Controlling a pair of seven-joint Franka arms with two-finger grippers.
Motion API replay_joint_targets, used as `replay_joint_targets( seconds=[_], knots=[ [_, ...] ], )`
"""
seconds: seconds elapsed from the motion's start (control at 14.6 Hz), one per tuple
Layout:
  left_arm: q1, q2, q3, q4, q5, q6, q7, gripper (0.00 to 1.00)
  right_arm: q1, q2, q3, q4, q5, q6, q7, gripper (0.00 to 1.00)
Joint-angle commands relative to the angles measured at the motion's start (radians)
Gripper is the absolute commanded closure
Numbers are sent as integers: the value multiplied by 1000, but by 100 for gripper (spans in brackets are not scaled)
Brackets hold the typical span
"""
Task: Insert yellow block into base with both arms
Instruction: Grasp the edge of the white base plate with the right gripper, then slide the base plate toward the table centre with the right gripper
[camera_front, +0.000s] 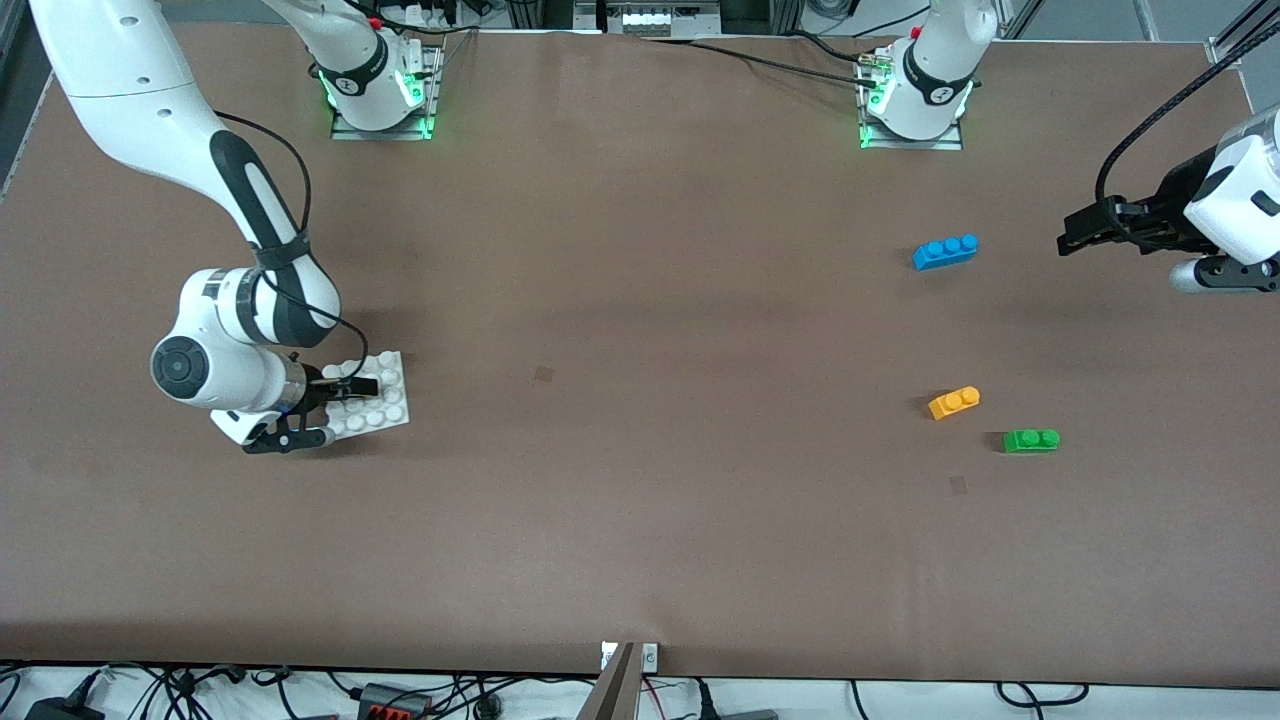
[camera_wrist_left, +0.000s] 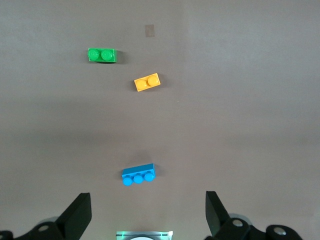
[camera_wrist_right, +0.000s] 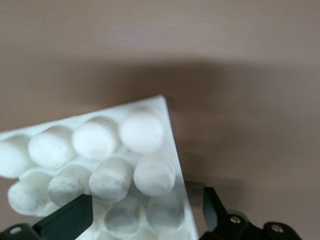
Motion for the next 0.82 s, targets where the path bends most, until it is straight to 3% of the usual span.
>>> replay_joint_targets(
  seconds=[0.0,0.07,0.14,0.21,0.48,0.75],
  knots=[
    [6,4,2,9,-17,0,19,0,83,15,-1,4,120,19,25,0],
    [6,4,3,9,-17,0,19,0,89,16,-1,4,126,19,24,21],
    [6,4,3,9,-17,0,19,0,97,16,-1,5,128,19,21,35],
    [6,4,3,9,-17,0,19,0,97,16,-1,8,126,19,12,43],
    [6,4,3,9,-17,0,19,0,140,23,-1,13,126,18,11,55],
    [6,4,3,8,-17,0,19,0,245,44,-1,50,125,15,10,55]
  ],
)
